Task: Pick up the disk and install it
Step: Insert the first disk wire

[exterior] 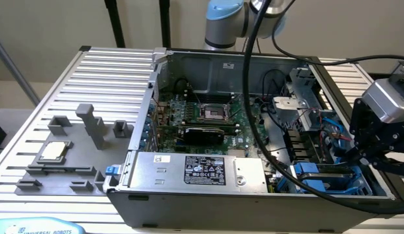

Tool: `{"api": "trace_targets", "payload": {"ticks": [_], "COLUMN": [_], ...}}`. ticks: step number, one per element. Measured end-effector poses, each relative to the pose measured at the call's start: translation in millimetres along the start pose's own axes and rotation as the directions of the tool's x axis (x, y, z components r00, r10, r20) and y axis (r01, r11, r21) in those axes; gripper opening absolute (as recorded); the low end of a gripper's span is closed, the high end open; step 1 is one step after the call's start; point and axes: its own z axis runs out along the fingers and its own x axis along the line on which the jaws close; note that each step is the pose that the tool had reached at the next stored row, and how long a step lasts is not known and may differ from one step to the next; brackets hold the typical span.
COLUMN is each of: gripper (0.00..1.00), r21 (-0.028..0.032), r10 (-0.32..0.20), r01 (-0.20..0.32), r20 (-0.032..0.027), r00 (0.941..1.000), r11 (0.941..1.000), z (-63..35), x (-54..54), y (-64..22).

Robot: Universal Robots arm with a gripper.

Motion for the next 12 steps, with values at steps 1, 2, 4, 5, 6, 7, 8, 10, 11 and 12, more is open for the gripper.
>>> {"api": "trace_targets", "payload": {"ticks": [1, 2, 4, 5, 6, 7, 8, 10, 11, 12], "gripper": [0.16, 0.16, 0.16, 0.16, 0.16, 0.16, 0.16, 0.16, 0.16, 0.16], "r21": [-0.0008, -0.0020, -0.0049, -0.0070, -0.0091, -0.0112, -0.0131, -0.0158, -0.0165, -0.0168], "r10": [0.000, 0.000, 0.000, 0.000, 0.001, 0.001, 0.002, 0.008, 0.014, 0.021], "r01": [0.000, 0.000, 0.000, 0.000, -0.001, -0.001, -0.002, -0.008, -0.014, -0.021], "r20": [0.0001, 0.0002, 0.0008, 0.0011, 0.0014, 0.0018, 0.0022, 0.0026, 0.0029, 0.0030], "r00": [1.0000, 1.0000, 1.0000, 1.0000, 1.0000, 1.0000, 1.0000, 1.0000, 0.9999, 0.9998], "r11": [1.0000, 1.0000, 1.0000, 1.0000, 1.0000, 0.9999, 0.9999, 0.9998, 0.9998, 0.9996], "z": [-0.3, -0.6, -0.8, -0.7, -0.6, -0.5, -0.4, -0.4, -0.4, -0.4], "x": [-0.9, -1.9, -3.8, -4.7, -5.4, -5.7, -5.8, -5.9, -5.9, -6.0], "y": [1.2, 2.8, 6.8, 9.1, 11.3, 12.9, 14.1, 14.9, 15.0, 15.0]}}
